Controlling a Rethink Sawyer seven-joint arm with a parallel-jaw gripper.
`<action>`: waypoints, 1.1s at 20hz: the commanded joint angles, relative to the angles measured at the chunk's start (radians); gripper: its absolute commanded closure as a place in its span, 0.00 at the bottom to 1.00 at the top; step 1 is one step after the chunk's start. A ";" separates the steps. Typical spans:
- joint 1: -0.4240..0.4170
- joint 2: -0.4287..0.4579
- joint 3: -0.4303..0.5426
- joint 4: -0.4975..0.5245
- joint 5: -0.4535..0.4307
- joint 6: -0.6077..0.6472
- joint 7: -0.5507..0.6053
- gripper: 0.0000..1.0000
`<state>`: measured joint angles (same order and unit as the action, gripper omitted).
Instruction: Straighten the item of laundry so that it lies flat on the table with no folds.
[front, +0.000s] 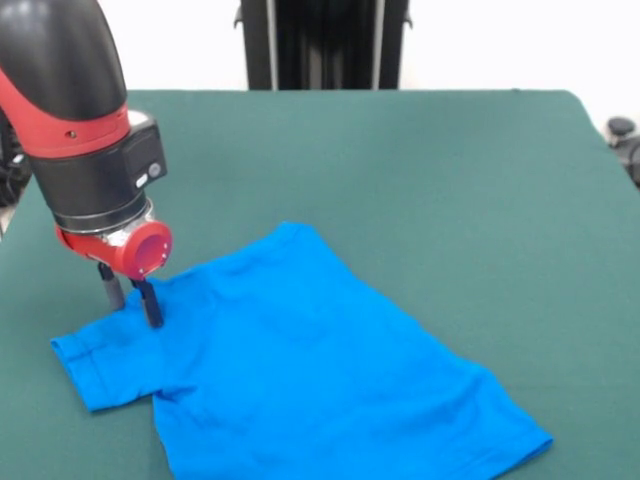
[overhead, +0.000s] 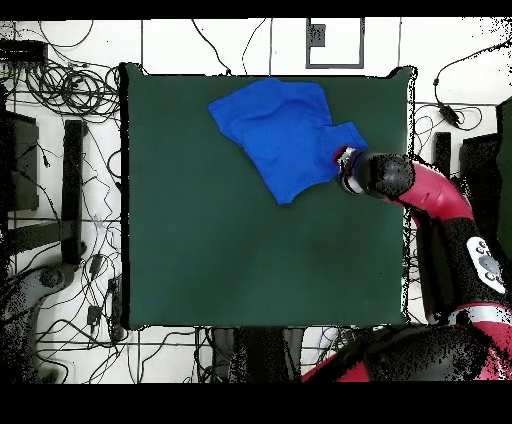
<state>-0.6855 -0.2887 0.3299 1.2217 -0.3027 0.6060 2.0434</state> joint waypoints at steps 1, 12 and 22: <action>-0.007 0.019 0.088 0.162 -0.078 -0.033 -0.179 0.00; 0.022 -0.074 0.042 0.163 -0.075 0.070 -0.162 0.00; 0.022 0.002 0.045 0.107 -0.100 0.008 -0.167 0.00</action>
<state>-0.7081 -0.3493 0.3327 1.2764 -0.3166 0.5978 2.0434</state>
